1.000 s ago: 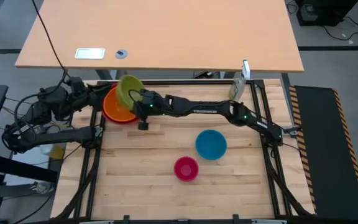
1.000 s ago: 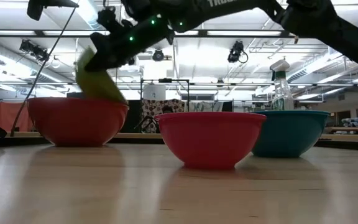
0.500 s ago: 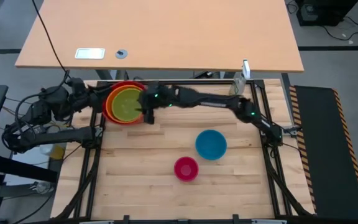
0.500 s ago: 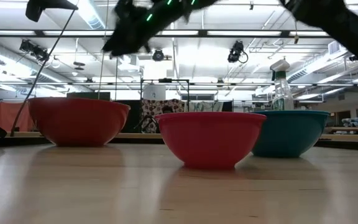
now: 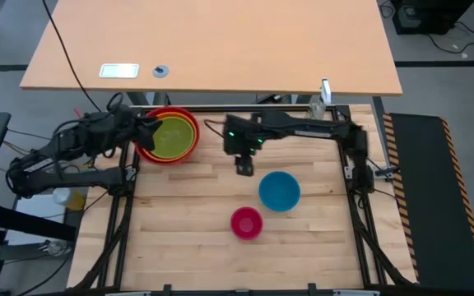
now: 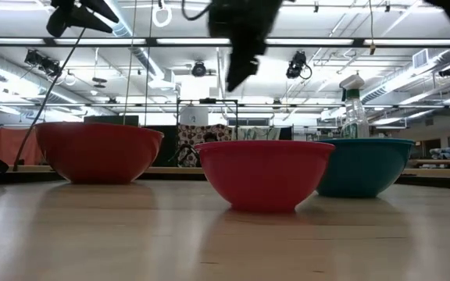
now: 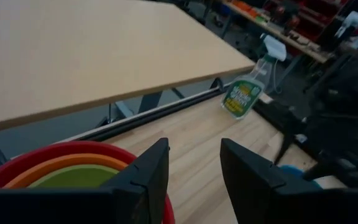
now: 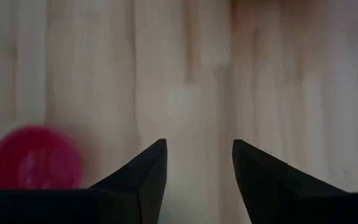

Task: Nest bowls inside each other
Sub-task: Stack the blue bowl on top of the green bowl

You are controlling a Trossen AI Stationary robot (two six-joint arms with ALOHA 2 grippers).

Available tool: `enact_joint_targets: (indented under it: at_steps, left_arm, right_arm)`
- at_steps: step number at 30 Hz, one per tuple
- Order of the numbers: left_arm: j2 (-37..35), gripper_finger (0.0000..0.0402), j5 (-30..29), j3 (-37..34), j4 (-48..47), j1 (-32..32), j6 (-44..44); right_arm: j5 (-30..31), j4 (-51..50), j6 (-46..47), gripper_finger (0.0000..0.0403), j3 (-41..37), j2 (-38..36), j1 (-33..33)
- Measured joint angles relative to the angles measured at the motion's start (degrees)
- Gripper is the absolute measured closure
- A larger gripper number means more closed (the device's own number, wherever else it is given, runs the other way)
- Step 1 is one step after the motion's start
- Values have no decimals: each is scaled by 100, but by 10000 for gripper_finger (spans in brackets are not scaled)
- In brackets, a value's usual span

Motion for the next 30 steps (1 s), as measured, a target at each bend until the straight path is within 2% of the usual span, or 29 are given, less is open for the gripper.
enact_joint_targets:
  at_steps: [6, 10, 15, 21, 25, 30]
  left_arm:
    - [235, 253, -4, 0, 151, 0, 1]
    - [315, 253, -6, 0, 257, 0, 4]
    - [363, 253, -16, 0, 271, 13, 10]
    - [364, 253, -24, 0, 267, 13, 5]
    - [364, 253, -24, 0, 283, 13, 3]
    - [364, 253, -24, 0, 291, 13, -18]
  right_arm:
    - [160, 731, 53, 215, -2238, -1454, 203]
    - [188, 1139, 256, 210, -3513, -2102, 258]
    - [362, 1519, 881, 183, -4680, -2356, 228]
    - [900, 1658, 1397, 162, -5315, -2338, 216]
    - [971, 1973, 1406, 189, -5584, -2334, 222]
    - [940, 2073, 1621, 282, -5740, -2244, 224]
